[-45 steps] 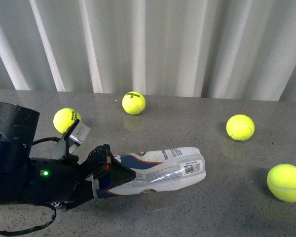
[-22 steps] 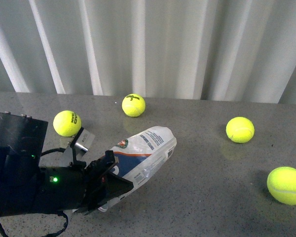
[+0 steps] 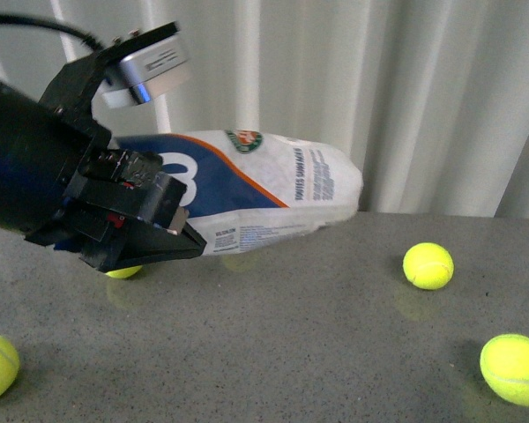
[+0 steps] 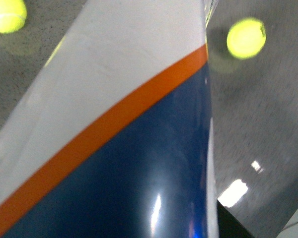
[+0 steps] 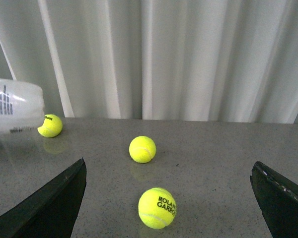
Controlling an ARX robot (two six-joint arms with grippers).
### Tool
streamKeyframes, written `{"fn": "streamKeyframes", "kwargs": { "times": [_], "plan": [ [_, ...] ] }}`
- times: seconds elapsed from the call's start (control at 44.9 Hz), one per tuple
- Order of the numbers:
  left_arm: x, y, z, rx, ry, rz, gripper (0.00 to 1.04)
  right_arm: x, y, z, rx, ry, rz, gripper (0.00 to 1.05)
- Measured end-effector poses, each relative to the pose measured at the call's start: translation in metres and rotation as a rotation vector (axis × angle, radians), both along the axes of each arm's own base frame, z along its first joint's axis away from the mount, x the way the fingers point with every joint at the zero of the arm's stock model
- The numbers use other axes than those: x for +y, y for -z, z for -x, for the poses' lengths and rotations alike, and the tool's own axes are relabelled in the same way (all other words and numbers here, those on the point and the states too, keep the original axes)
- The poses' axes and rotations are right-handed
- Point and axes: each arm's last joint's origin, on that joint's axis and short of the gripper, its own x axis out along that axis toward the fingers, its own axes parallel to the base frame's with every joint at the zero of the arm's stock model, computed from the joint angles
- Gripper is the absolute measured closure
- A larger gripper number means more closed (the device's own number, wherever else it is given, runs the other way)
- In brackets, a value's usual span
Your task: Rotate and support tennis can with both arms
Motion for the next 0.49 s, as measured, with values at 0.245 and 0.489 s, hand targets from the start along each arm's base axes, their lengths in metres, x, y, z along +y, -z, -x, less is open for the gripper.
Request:
{"fn": "streamKeyframes", "kwargs": {
  "times": [0.245, 0.489],
  "plan": [
    [-0.02, -0.016, -0.005, -0.025, 0.262, -0.462, 1.0, 0.0, 0.0, 0.0, 0.0, 0.0, 0.0, 0.07],
    [-0.033, -0.031, -0.039, -0.184, 0.347, -0.83, 1.0, 0.0, 0.0, 0.0, 0.0, 0.0, 0.0, 0.07]
  ]
}}
